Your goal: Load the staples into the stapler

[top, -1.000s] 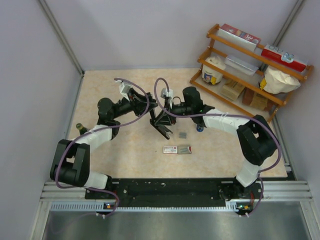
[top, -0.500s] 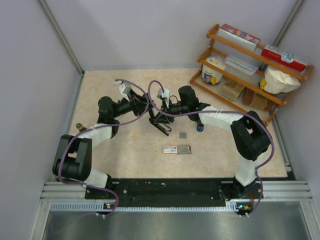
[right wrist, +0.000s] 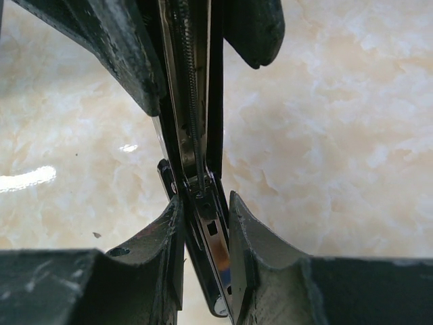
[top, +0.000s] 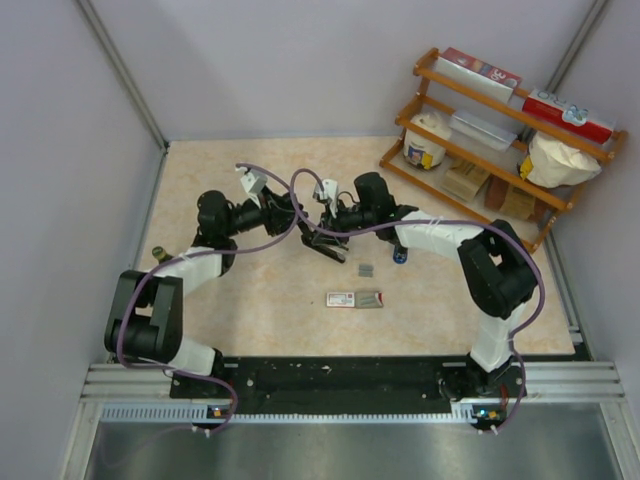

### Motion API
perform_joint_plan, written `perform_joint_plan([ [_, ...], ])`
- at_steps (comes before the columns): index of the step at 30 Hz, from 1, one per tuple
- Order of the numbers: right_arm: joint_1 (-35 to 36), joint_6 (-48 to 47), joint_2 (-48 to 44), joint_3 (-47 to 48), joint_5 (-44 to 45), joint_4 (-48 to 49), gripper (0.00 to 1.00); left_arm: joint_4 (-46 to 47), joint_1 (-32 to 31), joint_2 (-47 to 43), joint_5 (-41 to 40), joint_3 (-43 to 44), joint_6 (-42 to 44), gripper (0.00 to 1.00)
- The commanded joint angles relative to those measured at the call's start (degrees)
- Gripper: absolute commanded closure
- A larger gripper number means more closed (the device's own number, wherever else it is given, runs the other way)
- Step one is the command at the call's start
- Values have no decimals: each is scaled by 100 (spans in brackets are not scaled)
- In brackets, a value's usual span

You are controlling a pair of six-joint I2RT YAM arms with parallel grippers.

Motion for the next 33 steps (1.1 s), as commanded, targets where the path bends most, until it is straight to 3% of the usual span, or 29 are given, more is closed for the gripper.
perform_joint_plan([
  [1, -173, -99, 233, 185, 981, -431, 100, -70, 126, -444, -61, 0, 713, 64],
  [18, -33, -433, 321, 27, 1578, -554, 100, -1283, 143, -997, -254, -193, 1724, 58],
  [29, 20, -697, 645, 386, 1728, -1063, 100, -2460, 170, -1402, -913, -395, 2428, 57],
  [33, 38, -697, 751, 536, 1807, -1177, 100, -2734, 170, -1516, -1326, -492, 2647, 52],
])
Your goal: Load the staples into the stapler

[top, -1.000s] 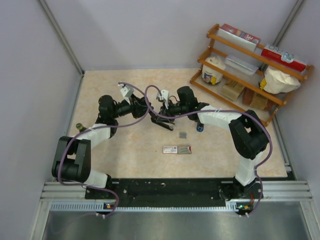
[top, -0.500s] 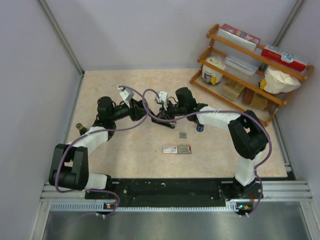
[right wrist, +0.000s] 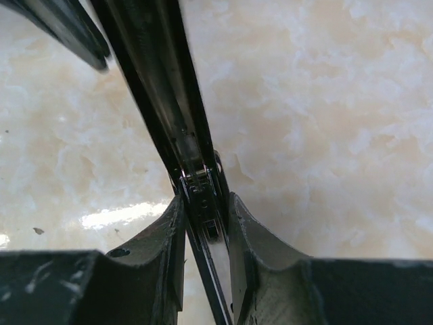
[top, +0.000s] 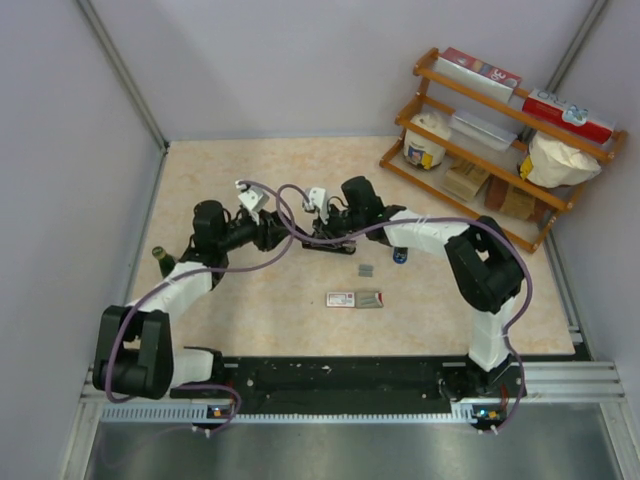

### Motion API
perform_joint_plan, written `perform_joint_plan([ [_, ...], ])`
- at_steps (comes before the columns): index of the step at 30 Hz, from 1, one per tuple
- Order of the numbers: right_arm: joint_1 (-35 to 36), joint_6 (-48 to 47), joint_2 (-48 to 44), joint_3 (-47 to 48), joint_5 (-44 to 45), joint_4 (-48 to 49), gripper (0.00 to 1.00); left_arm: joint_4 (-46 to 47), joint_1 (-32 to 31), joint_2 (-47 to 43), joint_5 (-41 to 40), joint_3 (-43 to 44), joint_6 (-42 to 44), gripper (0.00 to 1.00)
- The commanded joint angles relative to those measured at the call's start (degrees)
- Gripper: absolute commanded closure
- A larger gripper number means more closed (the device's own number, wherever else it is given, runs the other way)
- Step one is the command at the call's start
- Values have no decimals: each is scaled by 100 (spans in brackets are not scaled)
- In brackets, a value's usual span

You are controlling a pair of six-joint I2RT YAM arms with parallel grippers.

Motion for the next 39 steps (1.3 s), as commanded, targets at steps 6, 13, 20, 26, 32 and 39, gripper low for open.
perform_joint_plan([
  [6, -181, 57, 571, 476, 1114, -1210, 100, -529, 49, -467, -541, -39, 673, 48],
  [13, -137, -31, 711, 643, 1238, -1439, 100, -424, 58, -538, -524, -48, 542, 47],
  [20, -84, -154, 773, 723, 1308, -1554, 100, -134, 49, -266, -910, 461, -20, 48],
  [26, -84, -207, 800, 775, 1255, -1563, 100, 288, -29, 305, -840, 883, -320, 47],
  [32, -75, -225, 817, 793, 1247, -1563, 100, 306, -311, 648, -831, 1164, -479, 47],
  [39, -84, -225, 791, 784, 1185, -1563, 100, -63, -636, 921, -1192, 1384, -48, 47],
])
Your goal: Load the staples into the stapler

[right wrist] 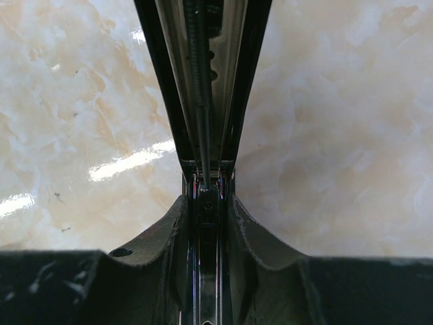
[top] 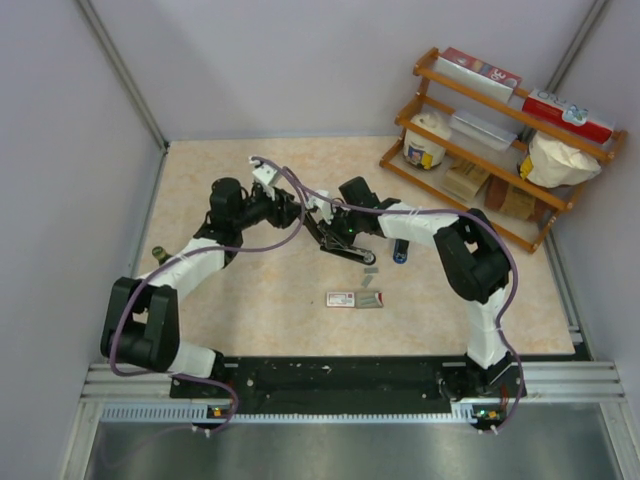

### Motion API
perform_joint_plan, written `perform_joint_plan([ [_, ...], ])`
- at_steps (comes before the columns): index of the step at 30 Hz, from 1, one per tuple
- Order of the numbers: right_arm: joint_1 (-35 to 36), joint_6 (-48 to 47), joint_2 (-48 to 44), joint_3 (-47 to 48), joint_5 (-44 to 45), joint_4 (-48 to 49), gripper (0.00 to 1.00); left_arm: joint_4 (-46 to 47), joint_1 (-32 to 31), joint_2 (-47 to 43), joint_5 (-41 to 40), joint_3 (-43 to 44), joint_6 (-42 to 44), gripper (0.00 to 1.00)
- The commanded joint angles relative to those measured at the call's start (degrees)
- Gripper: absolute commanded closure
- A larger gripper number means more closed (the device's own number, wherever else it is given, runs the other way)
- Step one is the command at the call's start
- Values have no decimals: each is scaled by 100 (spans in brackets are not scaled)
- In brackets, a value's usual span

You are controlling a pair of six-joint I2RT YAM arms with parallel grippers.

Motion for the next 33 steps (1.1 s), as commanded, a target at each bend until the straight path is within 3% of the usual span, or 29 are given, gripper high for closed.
perform_joint_plan([
  [1, 41, -155, 172, 137, 162, -122, 100, -15, -151, 152, -274, 296, 291, 47],
  [19, 49, -243, 146, 93, 145, -122, 100, -314, -177, 477, -1477, 428, 862, 48],
  [26, 49, -260, 163, 128, 162, -122, 100, -1157, -169, 679, -2260, 691, 1301, 49],
  [33, 41, -243, 146, 181, 206, -122, 100, -2239, -177, 1022, -2173, 1122, 1582, 53],
])
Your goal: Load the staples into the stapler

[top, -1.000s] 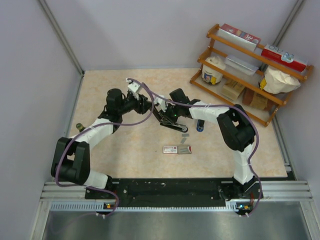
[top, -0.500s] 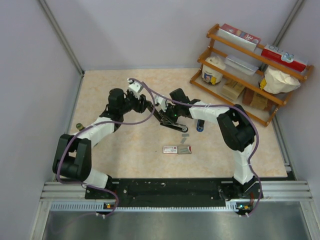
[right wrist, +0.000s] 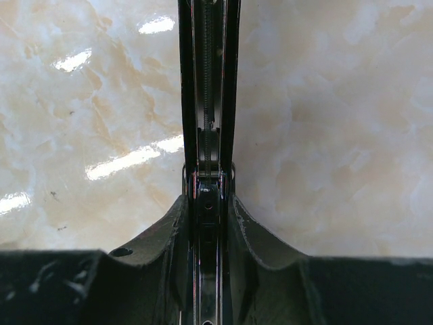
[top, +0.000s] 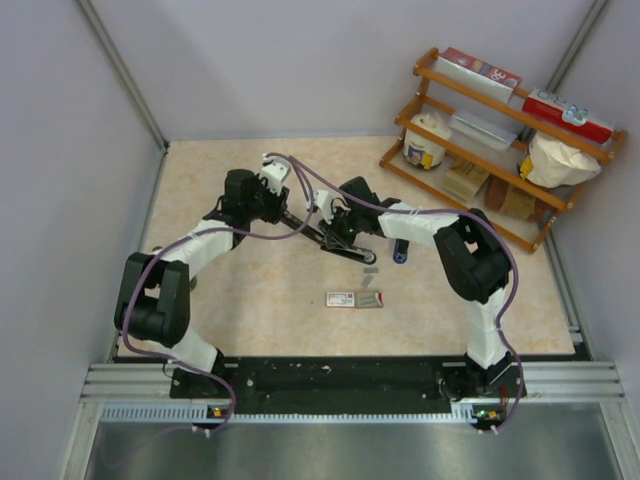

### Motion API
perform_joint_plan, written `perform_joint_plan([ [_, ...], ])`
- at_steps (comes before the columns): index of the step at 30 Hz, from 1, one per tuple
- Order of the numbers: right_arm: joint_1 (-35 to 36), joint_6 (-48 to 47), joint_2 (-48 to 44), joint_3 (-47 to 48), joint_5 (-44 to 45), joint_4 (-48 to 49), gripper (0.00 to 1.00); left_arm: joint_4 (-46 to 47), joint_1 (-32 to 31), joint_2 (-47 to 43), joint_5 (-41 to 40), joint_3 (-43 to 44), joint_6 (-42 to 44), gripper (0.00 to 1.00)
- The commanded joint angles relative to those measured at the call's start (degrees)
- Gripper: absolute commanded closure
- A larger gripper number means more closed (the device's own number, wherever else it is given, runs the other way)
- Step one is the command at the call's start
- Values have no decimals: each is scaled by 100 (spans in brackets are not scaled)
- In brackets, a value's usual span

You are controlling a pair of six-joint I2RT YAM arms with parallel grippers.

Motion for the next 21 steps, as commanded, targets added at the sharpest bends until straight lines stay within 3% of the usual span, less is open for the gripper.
perform_joint_plan([
  [1, 45, -186, 146, 196, 197, -122, 100, -729, -44, 174, -50, 274, 283, 53],
  [10, 45, 42, 225, 416, 285, -122, 100, -1607, -123, 551, -86, 538, 476, 54],
  [21, 36, 192, 251, 452, 197, -122, 100, -1634, -589, 903, -841, 327, 582, 54],
])
